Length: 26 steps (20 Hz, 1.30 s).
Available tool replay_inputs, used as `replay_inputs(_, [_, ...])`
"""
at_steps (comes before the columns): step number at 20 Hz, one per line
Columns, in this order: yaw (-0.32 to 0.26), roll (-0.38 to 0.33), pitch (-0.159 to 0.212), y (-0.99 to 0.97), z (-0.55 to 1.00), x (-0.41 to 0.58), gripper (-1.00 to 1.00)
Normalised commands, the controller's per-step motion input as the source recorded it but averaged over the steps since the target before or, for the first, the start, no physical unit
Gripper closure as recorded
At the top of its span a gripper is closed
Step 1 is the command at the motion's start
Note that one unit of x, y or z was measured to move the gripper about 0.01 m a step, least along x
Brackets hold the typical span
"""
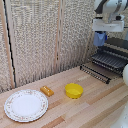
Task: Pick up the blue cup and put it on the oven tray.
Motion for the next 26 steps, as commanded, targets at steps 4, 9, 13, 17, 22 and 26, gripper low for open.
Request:
replay_inputs(4, [-0.122, -0.076, 0.153, -0.51, -0.3, -0.154, 1.0])
replay_inputs(9, [-0.086, -0.098, 0.141, -0.52, -0.35, 0.0, 1.0])
replay_inputs(13, [0.025, -0.133, 0.072, -0.08, -0.55, -0.012, 1.0])
replay_inputs(17, [0.069, -0.111, 0.007, 0.0, -0.39, -0.009, 1.0])
replay_inputs(22, [0.05, -0.074, 0.0, 0.01, -0.16, -0.097, 1.0])
replay_inputs(26, [-0.001, -0.038, 0.0, 0.04, 0.05, -0.12, -1.0])
